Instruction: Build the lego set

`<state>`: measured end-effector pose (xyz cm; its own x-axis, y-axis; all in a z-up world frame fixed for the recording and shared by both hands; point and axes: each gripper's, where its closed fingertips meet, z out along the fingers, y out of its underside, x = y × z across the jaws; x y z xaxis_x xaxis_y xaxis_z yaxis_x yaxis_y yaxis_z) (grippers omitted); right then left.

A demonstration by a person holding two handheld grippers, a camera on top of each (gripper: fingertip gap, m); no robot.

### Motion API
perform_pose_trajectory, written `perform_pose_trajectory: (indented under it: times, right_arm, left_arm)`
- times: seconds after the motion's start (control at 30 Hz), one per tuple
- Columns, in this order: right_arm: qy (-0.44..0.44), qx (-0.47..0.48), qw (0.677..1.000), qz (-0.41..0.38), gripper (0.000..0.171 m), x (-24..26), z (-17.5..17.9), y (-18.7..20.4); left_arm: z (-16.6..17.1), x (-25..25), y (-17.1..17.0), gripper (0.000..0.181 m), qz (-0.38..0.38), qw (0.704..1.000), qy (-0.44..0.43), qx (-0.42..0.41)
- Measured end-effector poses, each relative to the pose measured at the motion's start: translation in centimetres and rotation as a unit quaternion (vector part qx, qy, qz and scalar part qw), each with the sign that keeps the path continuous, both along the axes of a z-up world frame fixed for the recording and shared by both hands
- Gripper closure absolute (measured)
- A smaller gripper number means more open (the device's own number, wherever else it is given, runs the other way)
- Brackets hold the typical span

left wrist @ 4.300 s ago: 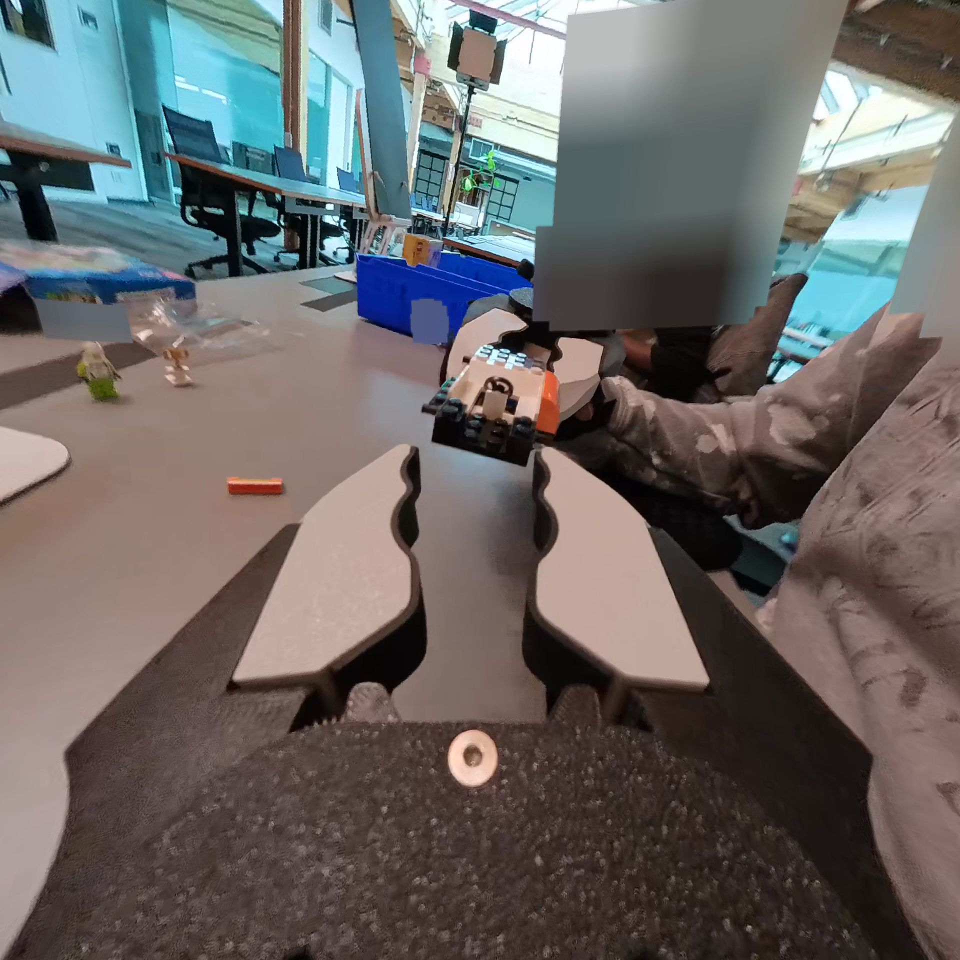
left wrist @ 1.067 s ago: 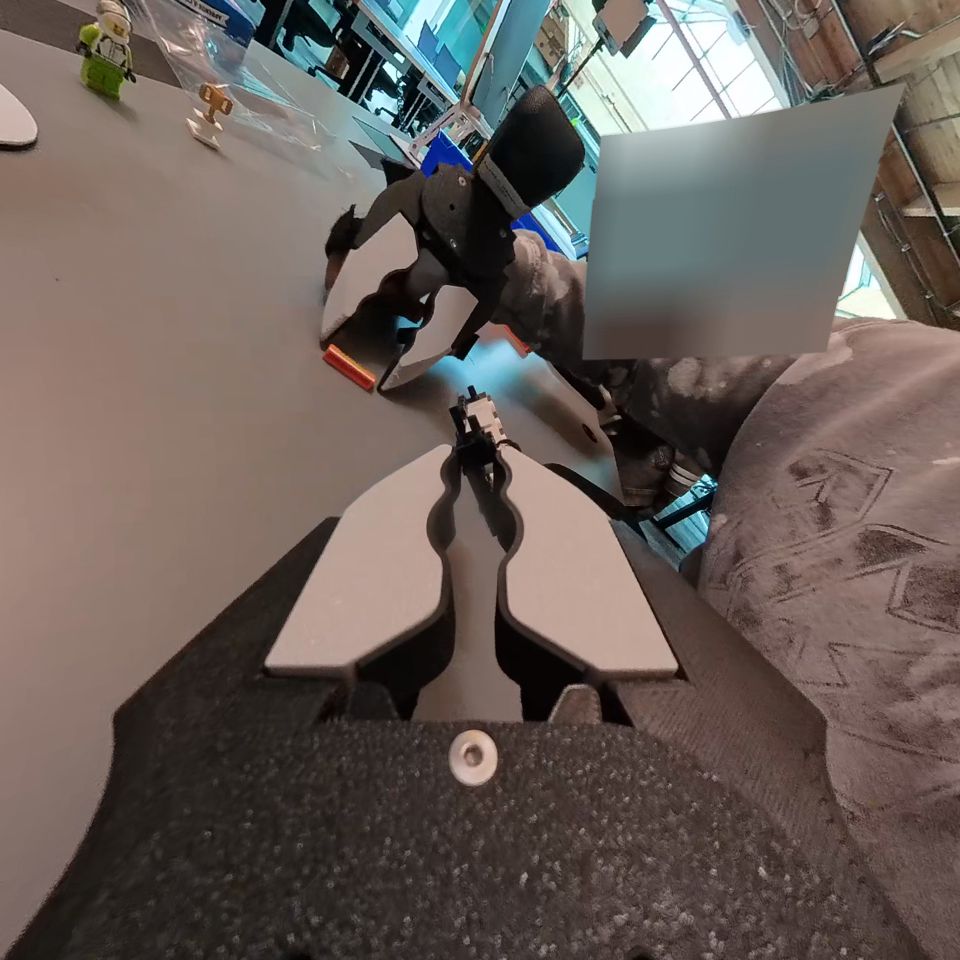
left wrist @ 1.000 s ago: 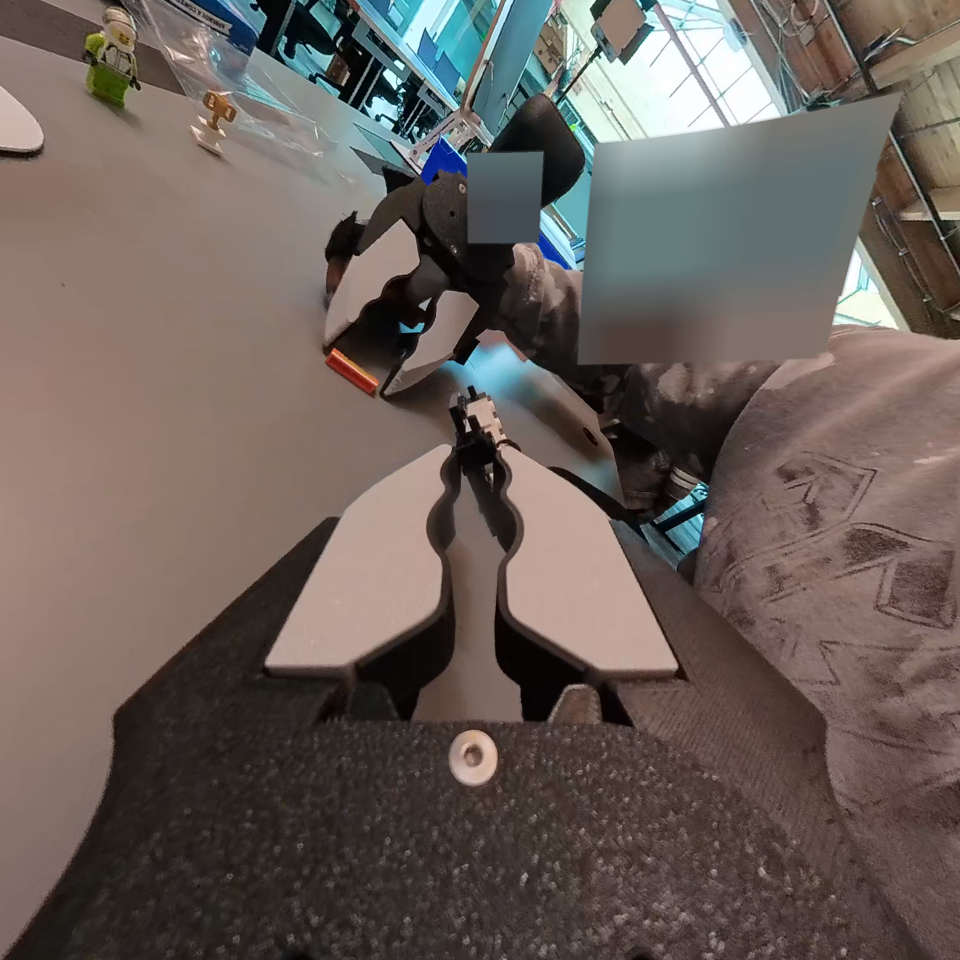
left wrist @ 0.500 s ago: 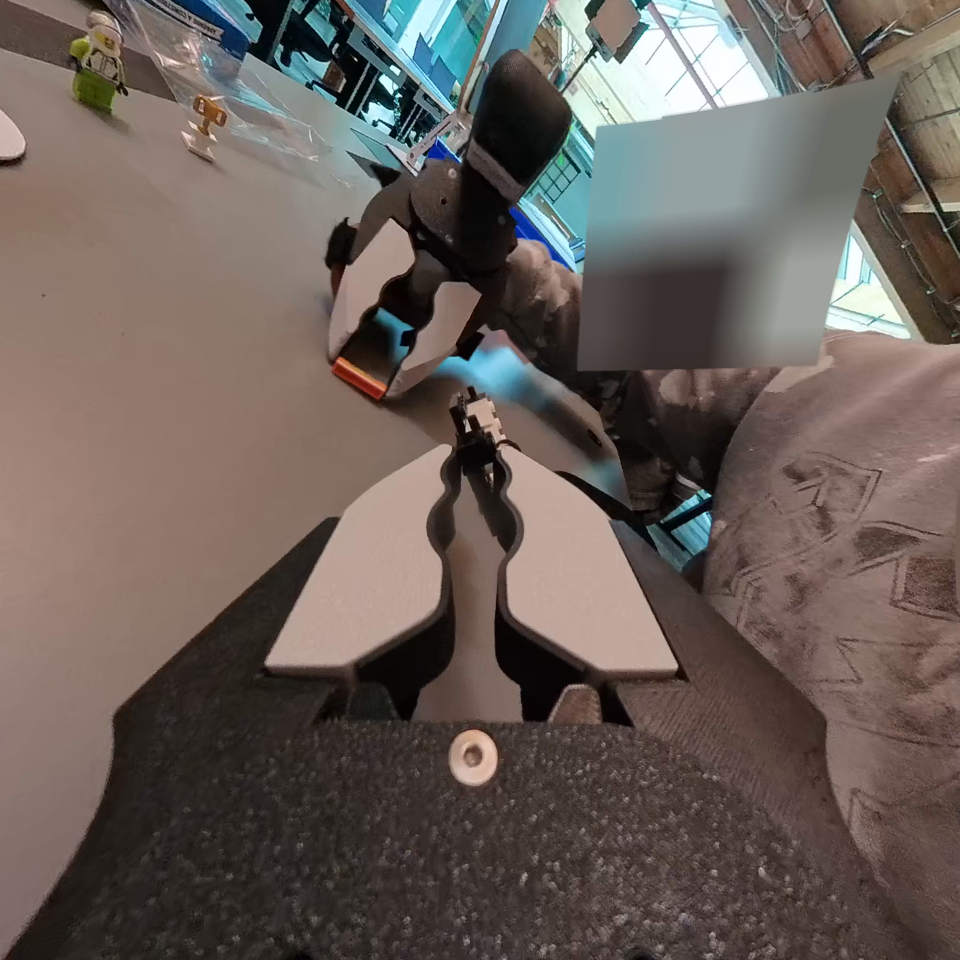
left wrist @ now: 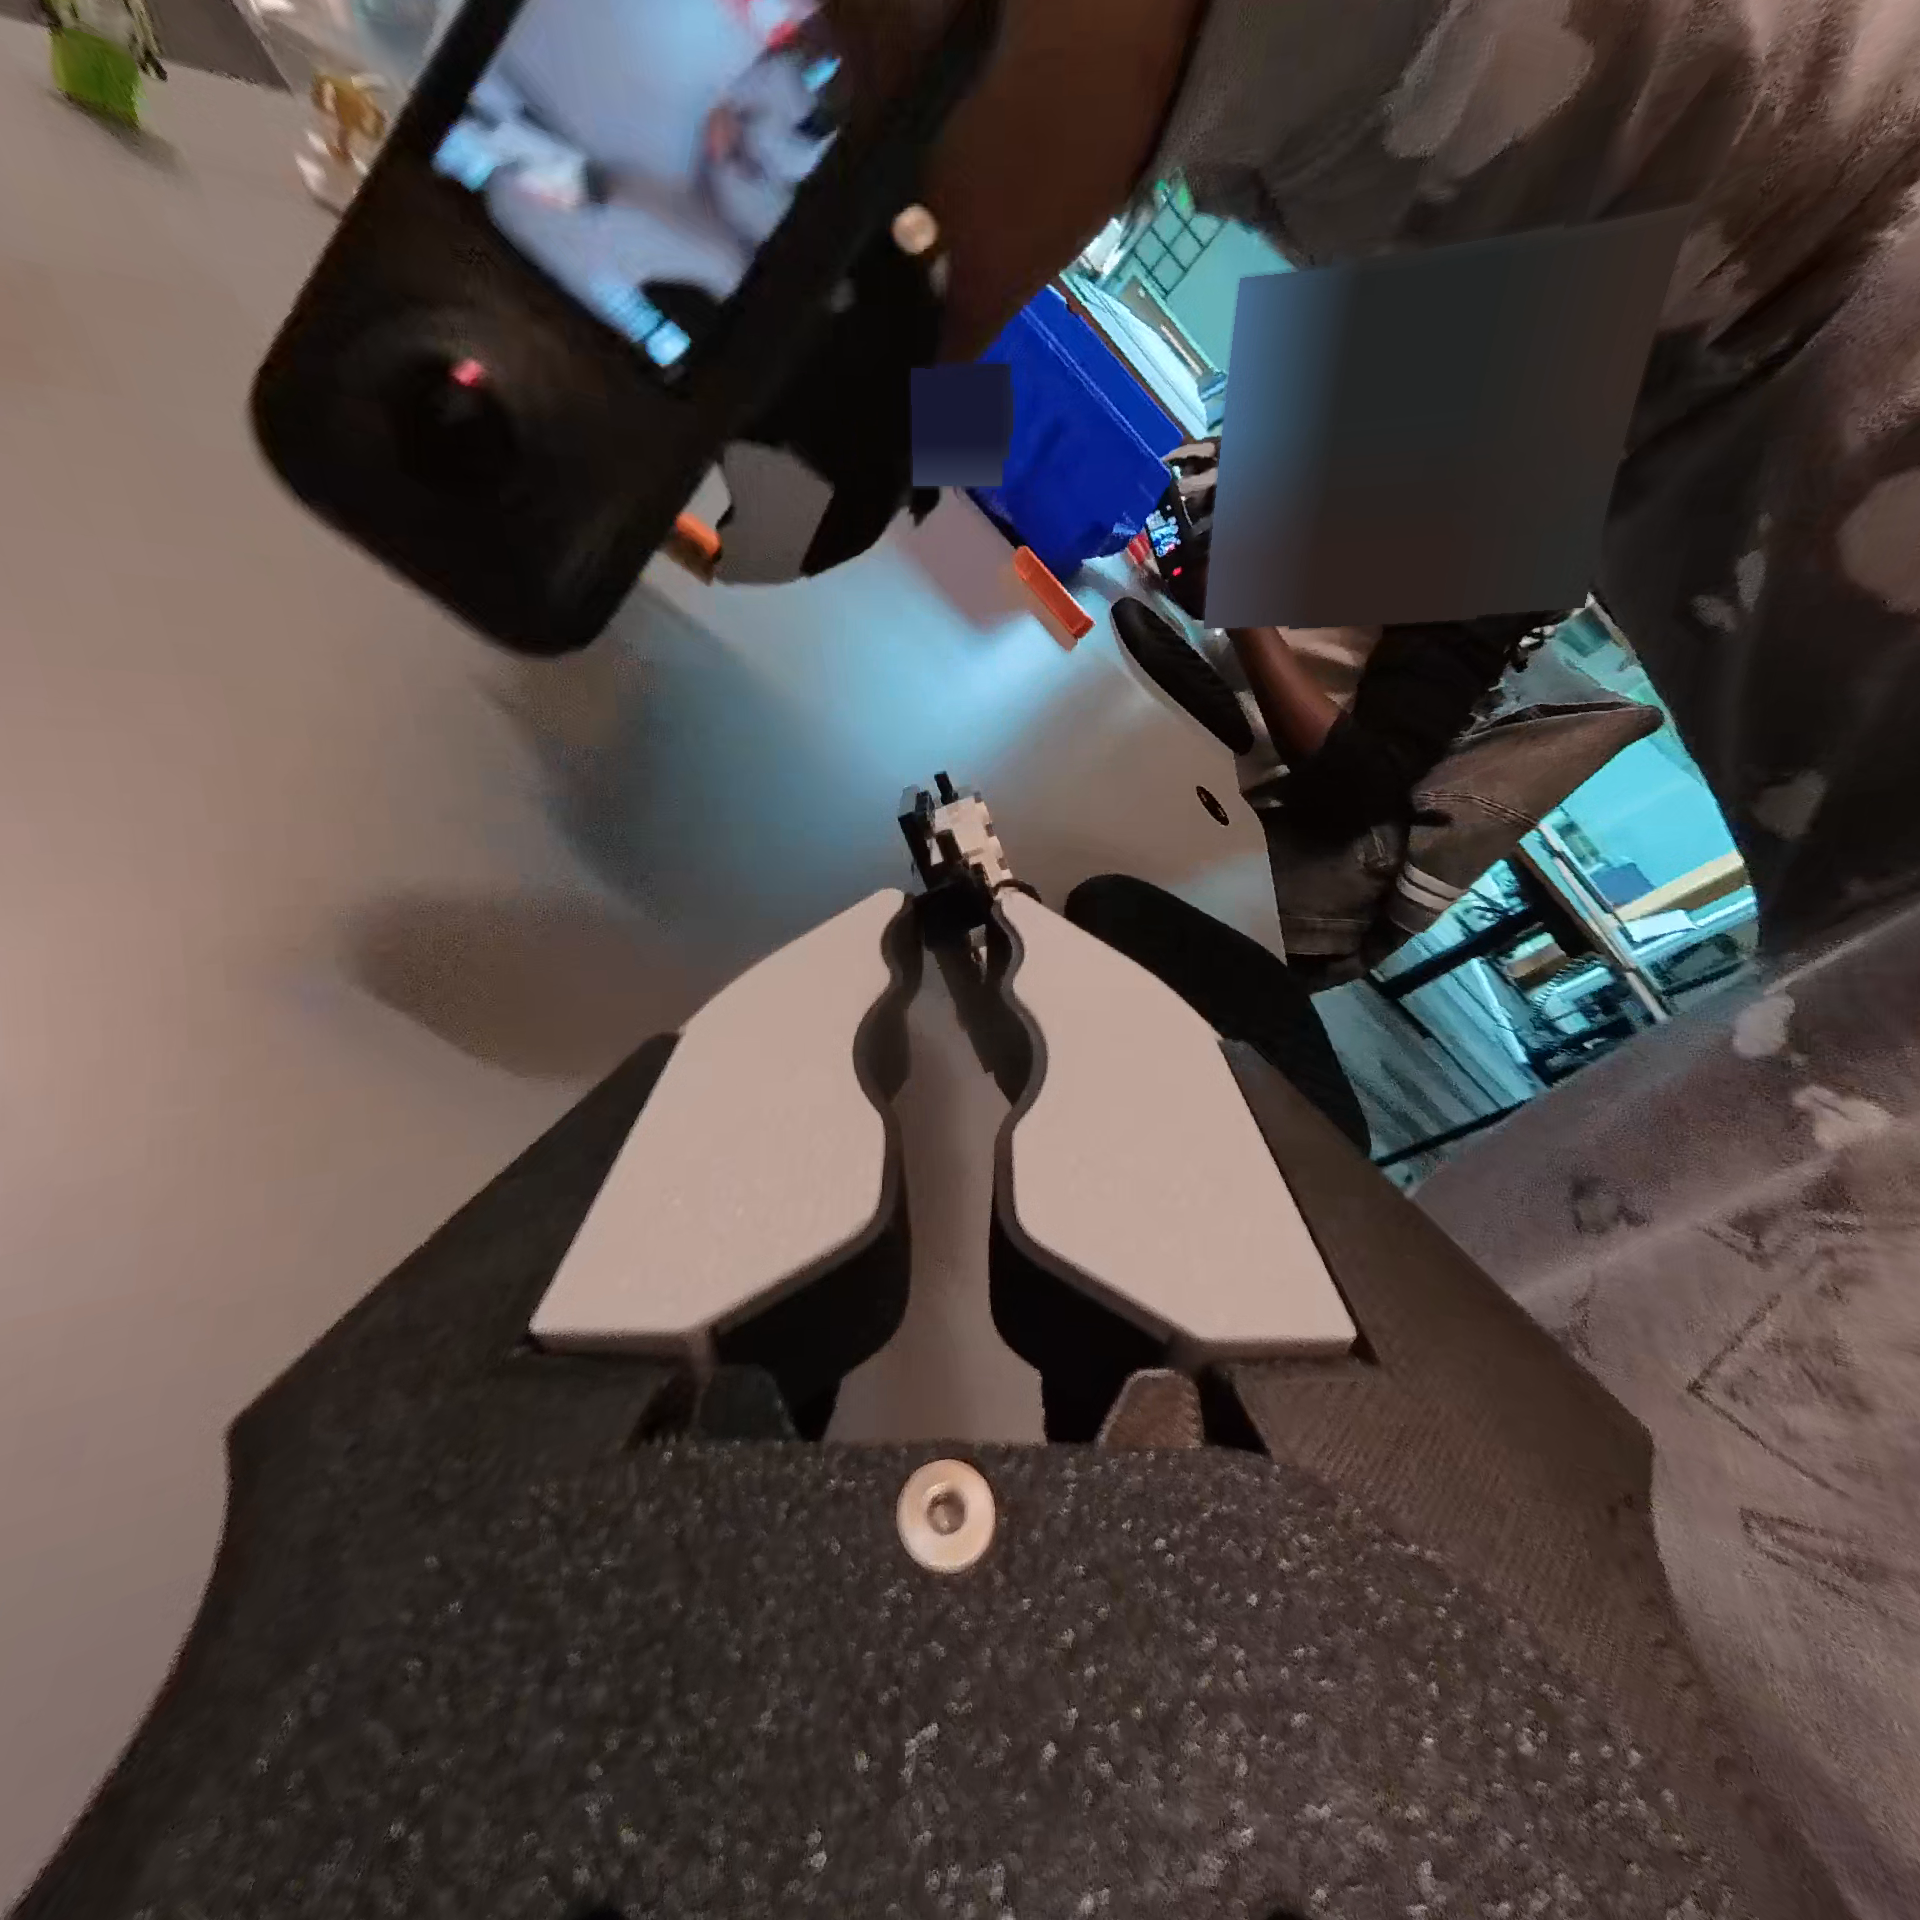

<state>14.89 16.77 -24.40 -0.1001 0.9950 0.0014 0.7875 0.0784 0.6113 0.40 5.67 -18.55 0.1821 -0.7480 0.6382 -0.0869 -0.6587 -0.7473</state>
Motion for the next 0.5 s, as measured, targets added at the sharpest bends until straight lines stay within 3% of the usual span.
perform_pose_trajectory:
  times: [0.5]
  right_arm:
    - [-0.033, 0.012, 0.998, -0.061, 0.138, -1.3, -1.9, 0.7]
  left_arm:
    - [1.7, -0.5, 0.7, 0.17, 0.017, 0.999, -0.012, 0.026]
